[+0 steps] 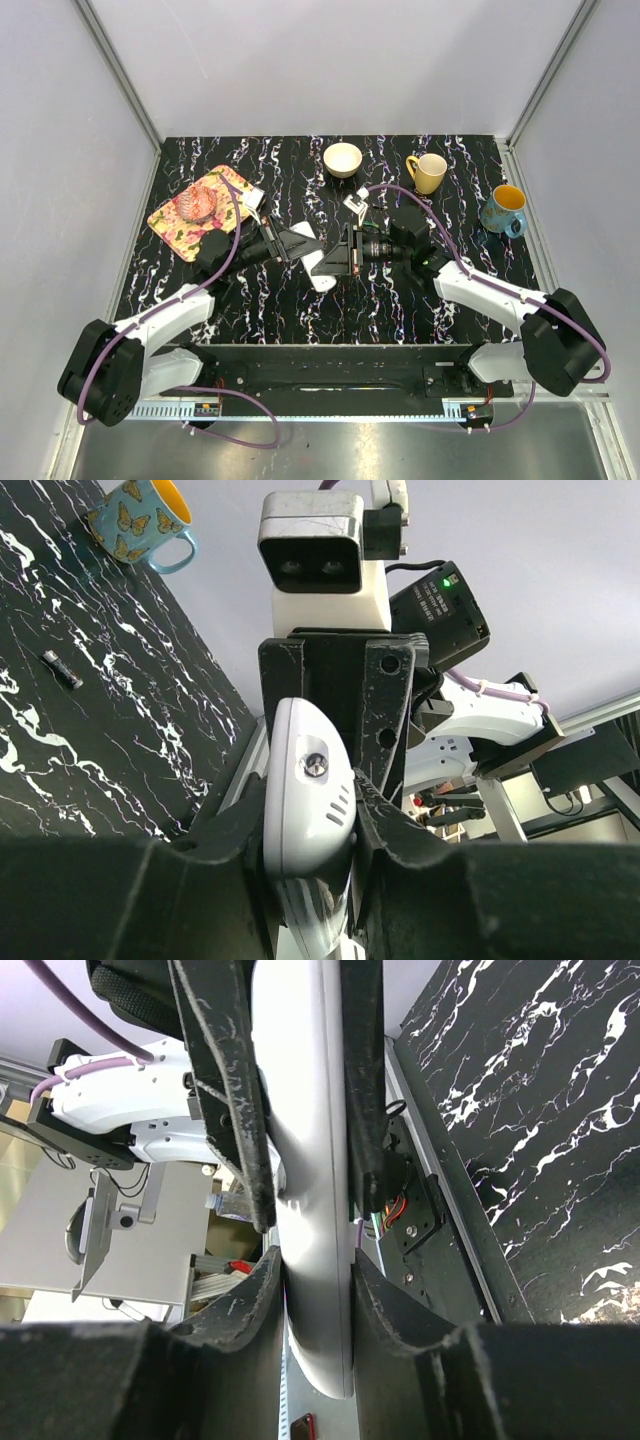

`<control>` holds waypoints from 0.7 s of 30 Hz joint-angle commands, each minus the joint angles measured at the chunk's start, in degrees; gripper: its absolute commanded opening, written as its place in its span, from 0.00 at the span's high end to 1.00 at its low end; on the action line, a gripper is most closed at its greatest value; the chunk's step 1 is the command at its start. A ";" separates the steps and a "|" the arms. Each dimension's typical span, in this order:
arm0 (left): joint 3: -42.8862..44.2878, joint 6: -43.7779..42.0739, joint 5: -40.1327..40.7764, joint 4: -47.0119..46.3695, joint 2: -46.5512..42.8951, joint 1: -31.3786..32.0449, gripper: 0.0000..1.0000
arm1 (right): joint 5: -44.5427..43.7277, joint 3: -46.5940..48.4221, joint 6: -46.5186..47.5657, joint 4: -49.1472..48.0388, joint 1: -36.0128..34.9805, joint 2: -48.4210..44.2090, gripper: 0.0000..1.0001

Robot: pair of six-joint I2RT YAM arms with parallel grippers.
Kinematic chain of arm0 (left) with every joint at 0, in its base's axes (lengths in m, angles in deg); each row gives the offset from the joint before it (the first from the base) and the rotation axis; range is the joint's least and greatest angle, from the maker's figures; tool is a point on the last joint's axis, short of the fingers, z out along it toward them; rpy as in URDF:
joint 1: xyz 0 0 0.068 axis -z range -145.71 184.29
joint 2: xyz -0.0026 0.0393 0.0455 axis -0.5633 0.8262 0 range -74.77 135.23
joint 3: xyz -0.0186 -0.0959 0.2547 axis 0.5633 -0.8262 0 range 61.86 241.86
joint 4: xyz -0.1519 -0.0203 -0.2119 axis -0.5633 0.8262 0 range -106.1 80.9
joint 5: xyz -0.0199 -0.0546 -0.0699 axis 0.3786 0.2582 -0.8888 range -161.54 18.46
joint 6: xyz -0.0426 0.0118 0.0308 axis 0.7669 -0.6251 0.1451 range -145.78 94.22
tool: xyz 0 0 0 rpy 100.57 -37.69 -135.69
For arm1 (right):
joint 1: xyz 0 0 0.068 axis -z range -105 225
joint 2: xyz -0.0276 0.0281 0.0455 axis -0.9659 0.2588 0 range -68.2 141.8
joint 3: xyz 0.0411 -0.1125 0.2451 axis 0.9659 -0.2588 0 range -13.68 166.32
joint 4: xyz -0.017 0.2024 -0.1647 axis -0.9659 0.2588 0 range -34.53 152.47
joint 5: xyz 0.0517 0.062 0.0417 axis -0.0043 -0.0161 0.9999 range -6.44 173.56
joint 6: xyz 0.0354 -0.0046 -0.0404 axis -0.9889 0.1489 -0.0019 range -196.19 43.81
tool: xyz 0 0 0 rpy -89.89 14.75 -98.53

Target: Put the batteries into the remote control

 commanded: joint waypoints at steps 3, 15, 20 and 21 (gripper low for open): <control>0.61 -0.43 -0.89 -5.23 0.72 -0.04 1.00 | -0.25 2.68 0.60 0.48 0.55 -0.93 0.93; -0.61 -4.91 14.46 3.89 -2.08 -0.48 1.00 | -12.63 4.08 5.26 20.85 3.01 -11.20 0.07; -2.90 -10.97 29.59 12.31 -6.47 0.83 1.00 | -24.07 4.43 7.45 30.36 2.14 -15.52 0.13; -3.07 -11.94 34.83 13.21 -7.78 1.88 1.00 | -24.42 4.87 7.72 30.89 1.70 -15.00 0.16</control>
